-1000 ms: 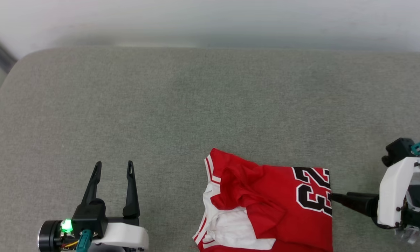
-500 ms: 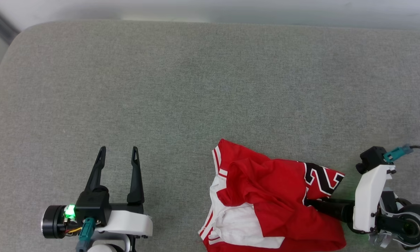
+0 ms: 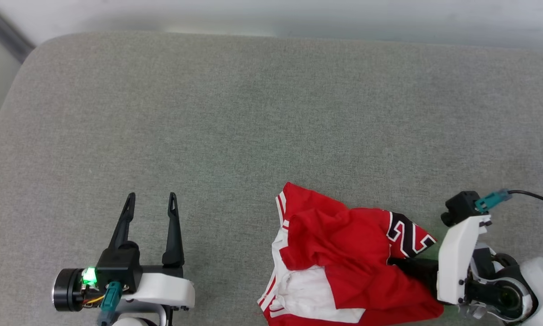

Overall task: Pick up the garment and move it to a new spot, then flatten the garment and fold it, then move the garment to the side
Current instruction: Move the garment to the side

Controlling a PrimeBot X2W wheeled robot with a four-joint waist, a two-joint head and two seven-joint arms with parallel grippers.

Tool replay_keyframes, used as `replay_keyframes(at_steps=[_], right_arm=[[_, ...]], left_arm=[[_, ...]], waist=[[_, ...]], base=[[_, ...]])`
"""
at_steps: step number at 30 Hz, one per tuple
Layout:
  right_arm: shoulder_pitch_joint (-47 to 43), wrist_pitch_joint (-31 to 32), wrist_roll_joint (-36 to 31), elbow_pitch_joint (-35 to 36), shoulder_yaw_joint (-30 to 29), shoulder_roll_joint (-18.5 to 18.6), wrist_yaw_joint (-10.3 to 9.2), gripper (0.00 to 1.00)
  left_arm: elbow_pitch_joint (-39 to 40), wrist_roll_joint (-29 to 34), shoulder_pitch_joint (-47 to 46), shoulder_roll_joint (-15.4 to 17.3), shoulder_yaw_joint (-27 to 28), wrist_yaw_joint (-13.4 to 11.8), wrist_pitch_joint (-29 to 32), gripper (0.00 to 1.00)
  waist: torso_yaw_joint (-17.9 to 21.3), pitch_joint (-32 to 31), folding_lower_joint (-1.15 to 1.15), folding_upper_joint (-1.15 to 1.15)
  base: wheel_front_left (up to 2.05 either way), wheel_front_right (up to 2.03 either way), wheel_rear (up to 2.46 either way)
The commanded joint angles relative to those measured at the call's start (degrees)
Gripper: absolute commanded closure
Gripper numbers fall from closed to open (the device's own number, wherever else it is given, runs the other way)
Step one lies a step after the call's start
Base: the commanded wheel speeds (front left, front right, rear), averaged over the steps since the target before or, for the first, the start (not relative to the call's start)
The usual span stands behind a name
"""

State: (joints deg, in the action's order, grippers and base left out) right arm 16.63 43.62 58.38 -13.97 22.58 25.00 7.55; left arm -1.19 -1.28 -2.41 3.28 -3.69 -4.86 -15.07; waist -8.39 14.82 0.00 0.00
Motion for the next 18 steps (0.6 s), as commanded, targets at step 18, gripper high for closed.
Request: replay_keyframes(at_steps=[18], right_arm=[[9.5, 0.2, -3.2, 17.0, 4.7, 16.5, -0.09, 1.0]], left_arm=[[2.6, 0.1, 3.0, 0.0, 3.0, -0.2, -0.1, 0.0]], waist=[[15.6, -0.4, 0.0, 0.0]], base=[[0.0, 0.0, 0.0]])
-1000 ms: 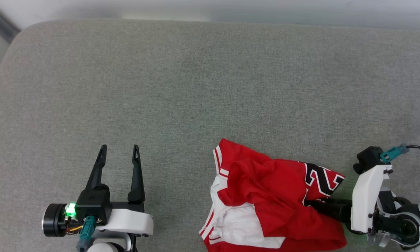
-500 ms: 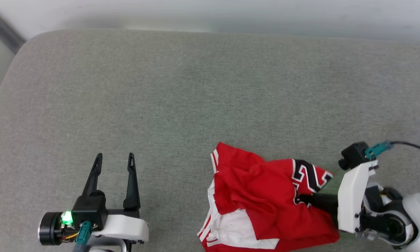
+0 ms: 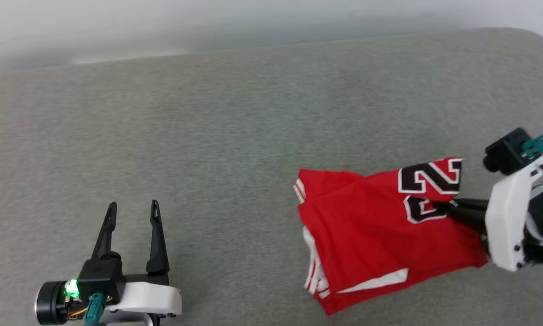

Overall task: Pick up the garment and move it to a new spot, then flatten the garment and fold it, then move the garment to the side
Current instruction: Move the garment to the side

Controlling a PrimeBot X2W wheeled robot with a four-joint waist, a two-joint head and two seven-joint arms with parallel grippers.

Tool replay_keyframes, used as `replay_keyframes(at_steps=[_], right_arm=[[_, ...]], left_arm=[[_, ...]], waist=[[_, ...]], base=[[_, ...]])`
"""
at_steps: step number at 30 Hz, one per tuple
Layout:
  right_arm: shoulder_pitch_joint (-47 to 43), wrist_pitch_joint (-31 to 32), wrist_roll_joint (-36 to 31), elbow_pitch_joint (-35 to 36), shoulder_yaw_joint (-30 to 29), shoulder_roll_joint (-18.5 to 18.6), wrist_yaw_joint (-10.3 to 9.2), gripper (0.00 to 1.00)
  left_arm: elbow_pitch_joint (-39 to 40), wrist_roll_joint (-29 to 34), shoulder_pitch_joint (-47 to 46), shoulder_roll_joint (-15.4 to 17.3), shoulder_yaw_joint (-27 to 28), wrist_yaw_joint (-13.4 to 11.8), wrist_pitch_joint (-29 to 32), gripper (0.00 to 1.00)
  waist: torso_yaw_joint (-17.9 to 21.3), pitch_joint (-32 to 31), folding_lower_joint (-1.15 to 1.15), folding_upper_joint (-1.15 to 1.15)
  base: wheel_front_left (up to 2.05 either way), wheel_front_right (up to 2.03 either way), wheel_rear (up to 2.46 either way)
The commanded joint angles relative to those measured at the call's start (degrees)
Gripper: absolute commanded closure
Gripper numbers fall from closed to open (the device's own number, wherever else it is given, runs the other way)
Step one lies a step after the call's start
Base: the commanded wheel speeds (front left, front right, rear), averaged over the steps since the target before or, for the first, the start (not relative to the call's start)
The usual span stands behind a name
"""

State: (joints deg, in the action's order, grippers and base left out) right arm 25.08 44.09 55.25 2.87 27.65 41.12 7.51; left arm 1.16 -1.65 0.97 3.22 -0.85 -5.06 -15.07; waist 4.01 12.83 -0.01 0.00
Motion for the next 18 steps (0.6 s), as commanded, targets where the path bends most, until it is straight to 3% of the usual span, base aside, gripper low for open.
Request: replay_keyframes(at_steps=[1, 10, 13, 14, 18], right_arm=[[1.6, -0.4, -0.5, 0.4, -0.6, 1.2, -0.04, 1.0], [5.8, -2.9, -5.4, -3.2, -5.8, 9.1, -0.04, 1.0], [7.4, -4.0, -7.6, -6.7, -7.1, 11.3, -0.04, 1.0], [9.6, -5.3, -9.7, -10.8, -8.5, 13.1, -0.04, 1.0], [12.7, -6.8, -12.5, -16.4, -10.2, 14.8, -0.04, 1.0]], left_arm=[[0.4, 0.5, -0.6, 0.1, 0.3, 0.0, -0.1, 0.0], [2.5, 1.5, -4.2, 1.9, 0.9, 0.6, -0.1, 0.0], [3.1, 1.8, -5.6, 2.6, 0.9, 0.8, -0.1, 0.0], [3.6, 2.0, -6.9, 3.2, 0.8, 0.9, -0.1, 0.0], [4.6, 2.1, -8.8, 3.9, 0.8, 0.8, -0.1, 0.0]], waist=[[4.4, 2.2, 0.01, 0.0], [8.8, 8.8, 0.01, 0.0], [8.9, 11.2, 0.01, 0.0], [8.6, 13.9, 0.01, 0.0], [8.2, 17.3, 0.01, 0.0]], base=[[0.0, 0.0, 0.0], [0.0, 0.0, 0.0], [0.0, 0.0, 0.0], [0.0, 0.0, 0.0], [0.0, 0.0, 0.0]])
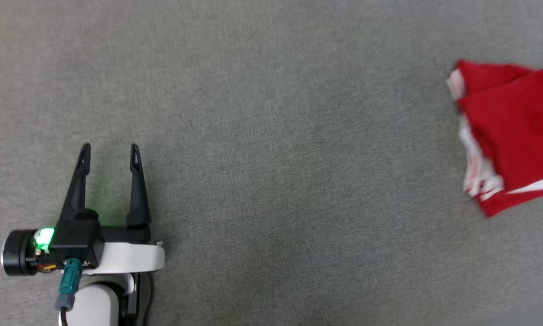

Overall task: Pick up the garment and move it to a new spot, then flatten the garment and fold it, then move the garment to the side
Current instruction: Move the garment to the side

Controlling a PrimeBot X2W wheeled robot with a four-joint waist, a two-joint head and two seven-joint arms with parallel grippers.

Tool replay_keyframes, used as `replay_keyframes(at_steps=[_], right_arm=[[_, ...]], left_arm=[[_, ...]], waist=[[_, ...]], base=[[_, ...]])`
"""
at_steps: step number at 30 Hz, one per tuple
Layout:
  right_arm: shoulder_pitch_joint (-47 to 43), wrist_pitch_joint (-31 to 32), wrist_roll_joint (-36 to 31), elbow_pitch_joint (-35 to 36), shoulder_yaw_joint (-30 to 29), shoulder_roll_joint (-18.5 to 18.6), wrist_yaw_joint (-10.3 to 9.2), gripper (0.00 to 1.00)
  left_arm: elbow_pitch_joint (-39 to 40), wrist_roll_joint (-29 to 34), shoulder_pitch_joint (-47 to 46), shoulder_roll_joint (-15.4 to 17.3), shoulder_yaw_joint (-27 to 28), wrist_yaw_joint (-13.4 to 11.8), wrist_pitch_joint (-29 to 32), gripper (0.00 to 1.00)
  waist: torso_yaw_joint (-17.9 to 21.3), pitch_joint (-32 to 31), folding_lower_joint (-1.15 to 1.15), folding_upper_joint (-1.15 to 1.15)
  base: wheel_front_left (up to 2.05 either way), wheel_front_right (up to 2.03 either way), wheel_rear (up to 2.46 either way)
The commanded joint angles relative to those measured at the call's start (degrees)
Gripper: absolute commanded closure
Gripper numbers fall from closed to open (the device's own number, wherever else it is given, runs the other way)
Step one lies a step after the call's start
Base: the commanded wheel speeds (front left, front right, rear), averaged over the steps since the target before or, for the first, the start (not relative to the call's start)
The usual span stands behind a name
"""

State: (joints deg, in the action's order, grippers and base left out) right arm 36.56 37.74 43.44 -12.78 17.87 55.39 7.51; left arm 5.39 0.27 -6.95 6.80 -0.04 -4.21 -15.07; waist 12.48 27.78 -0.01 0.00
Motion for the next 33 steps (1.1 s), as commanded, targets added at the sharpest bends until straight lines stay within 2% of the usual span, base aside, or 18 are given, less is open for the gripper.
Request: replay_keyframes(at_steps=[1, 7, 19, 20, 21, 25, 29, 30, 33], right_arm=[[2.1, -0.7, -1.5, -2.1, -0.8, 0.8, -0.04, 1.0], [6.6, -2.1, -4.9, -9.4, -4.3, 1.6, -0.05, 1.0], [10.0, -5.1, -11.5, -19.2, -9.3, -1.7, -0.05, 1.0], [9.9, -4.9, -11.6, -20.0, -9.7, -2.3, -0.06, 0.4], [9.6, -5.0, -12.2, -20.4, -9.7, -2.6, -0.05, 0.0], [9.1, -9.6, -16.2, -21.8, -10.9, -3.1, -0.06, 0.0], [9.4, -18.4, -21.2, -21.3, -11.9, -3.7, -0.05, 0.0], [9.4, -18.4, -21.2, -21.3, -11.9, -3.7, -0.05, 0.0], [10.0, -27.2, -25.4, -20.6, -13.1, -5.5, -0.05, 0.0]], left_arm=[[0.6, 0.2, -1.1, 0.5, 0.0, 0.0, -0.1, 0.0], [1.9, 0.3, -3.0, 1.4, -0.3, -0.1, -0.1, 0.0], [1.7, -0.3, -4.5, 2.8, 0.5, -0.7, 0.1, 0.0], [1.6, -0.4, -4.4, 2.7, 0.5, -0.6, 0.1, 0.0], [1.5, -0.6, -4.4, 2.5, 0.4, -0.7, 0.1, 0.0], [0.8, -0.9, -3.8, 1.6, 0.1, -0.8, 0.0, 0.0], [0.2, -1.4, -2.5, 0.7, 0.2, -1.3, -0.1, 0.0], [0.2, -1.4, -2.5, 0.7, 0.2, -1.3, -0.1, 0.0], [-0.5, -1.4, -0.9, 0.0, 0.1, -1.5, -0.1, 0.0]], waist=[[-0.3, 3.0, 0.01, 0.0], [-1.0, 7.0, 0.01, 0.0], [-1.8, 9.1, 0.01, 0.0], [-1.8, 8.7, 0.01, 0.0], [-2.0, 8.2, 0.01, 0.0], [-2.7, 5.2, 0.01, 0.0], [-3.7, 0.8, 0.01, 0.0], [-3.7, 0.8, 0.01, 0.0], [-4.5, -2.9, 0.01, 0.0]], base=[[0.0, 0.0, 0.0], [0.0, 0.0, 0.0], [0.0, 0.0, 0.0], [0.0, 0.0, 0.0], [0.0, 0.0, 0.0], [0.0, 0.0, 0.0], [0.0, 0.0, 0.0], [0.0, 0.0, 0.0], [0.0, 0.0, 0.0]])
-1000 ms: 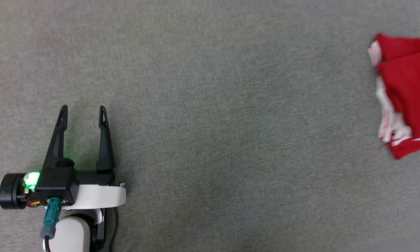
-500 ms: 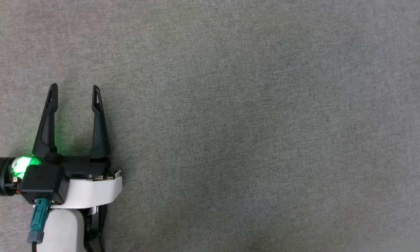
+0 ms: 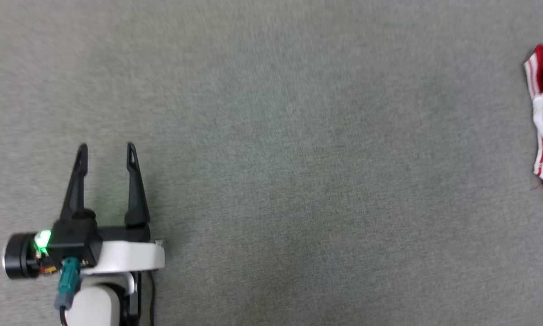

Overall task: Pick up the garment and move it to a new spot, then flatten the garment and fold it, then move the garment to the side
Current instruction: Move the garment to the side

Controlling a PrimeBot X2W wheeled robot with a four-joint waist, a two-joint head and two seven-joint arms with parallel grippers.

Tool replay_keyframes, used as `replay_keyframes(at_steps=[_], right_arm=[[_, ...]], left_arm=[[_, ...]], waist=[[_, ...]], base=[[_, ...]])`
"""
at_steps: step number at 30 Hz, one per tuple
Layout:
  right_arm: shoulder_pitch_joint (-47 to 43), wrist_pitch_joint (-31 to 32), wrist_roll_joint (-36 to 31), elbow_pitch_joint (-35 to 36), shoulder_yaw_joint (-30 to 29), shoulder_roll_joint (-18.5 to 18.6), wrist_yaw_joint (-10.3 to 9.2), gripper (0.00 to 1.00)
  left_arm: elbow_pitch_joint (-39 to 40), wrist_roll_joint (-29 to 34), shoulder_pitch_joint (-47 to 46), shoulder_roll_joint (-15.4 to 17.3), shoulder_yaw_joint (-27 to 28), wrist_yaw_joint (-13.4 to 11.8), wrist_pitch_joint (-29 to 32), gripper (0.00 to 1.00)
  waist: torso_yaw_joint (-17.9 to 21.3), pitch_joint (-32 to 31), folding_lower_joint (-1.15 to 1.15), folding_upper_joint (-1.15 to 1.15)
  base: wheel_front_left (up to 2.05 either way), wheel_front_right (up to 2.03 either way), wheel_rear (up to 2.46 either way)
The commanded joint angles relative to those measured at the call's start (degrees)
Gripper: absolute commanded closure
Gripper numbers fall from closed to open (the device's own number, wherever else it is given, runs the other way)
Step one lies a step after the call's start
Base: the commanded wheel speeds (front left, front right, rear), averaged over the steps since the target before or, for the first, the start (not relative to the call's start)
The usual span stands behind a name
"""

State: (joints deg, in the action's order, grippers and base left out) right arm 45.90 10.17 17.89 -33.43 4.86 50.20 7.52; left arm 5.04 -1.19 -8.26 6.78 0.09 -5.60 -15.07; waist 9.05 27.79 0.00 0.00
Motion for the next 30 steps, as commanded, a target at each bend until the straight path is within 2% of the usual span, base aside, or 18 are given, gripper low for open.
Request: replay_keyframes(at_steps=[1, 6, 10, 15, 22, 30], right_arm=[[0.9, -2.7, -1.2, 0.5, -0.6, -1.4, -0.07, 0.0], [-1.1, -16.6, -6.1, 3.4, -3.4, -9.0, -0.06, 0.0], [-5.2, -23.3, -8.8, 7.7, -4.6, -16.1, -0.06, 0.0], [-13.6, -25.1, -9.2, 14.9, -6.5, -24.9, -0.06, 0.0], [-27.4, -25.3, -10.4, 22.4, -6.5, -35.3, -0.06, 0.0], [-40.5, -25.3, -11.3, 27.0, -6.5, -42.4, -0.06, 0.0]], left_arm=[[-0.3, 0.0, 1.2, -0.2, 0.1, -0.3, -0.1, 0.0], [-1.2, -0.4, 5.0, -1.3, 0.1, -0.8, -0.1, 0.0], [-1.6, -0.4, 7.7, -1.9, -0.1, -1.2, -0.1, 0.0], [-2.2, -0.6, 9.8, -2.5, -0.4, -1.3, -0.1, 0.0], [-3.4, -0.9, 12.5, -2.9, -0.8, -0.9, -0.1, 0.0], [-4.3, -1.0, 15.1, -3.2, -1.4, -0.2, -0.1, 0.0]], waist=[[-1.3, -4.0, 0.0, 0.0], [-2.4, -9.7, 0.0, 0.0], [-3.9, -13.5, 0.0, 0.0], [-6.2, -17.1, 0.0, 0.0], [-8.5, -21.7, 0.0, 0.0], [-9.1, -25.5, 0.0, 0.0]], base=[[0.0, 0.0, 0.0], [0.0, 0.0, 0.0], [0.0, 0.0, 0.0], [0.0, 0.0, 0.0], [0.0, 0.0, 0.0], [0.0, 0.0, 0.0]])
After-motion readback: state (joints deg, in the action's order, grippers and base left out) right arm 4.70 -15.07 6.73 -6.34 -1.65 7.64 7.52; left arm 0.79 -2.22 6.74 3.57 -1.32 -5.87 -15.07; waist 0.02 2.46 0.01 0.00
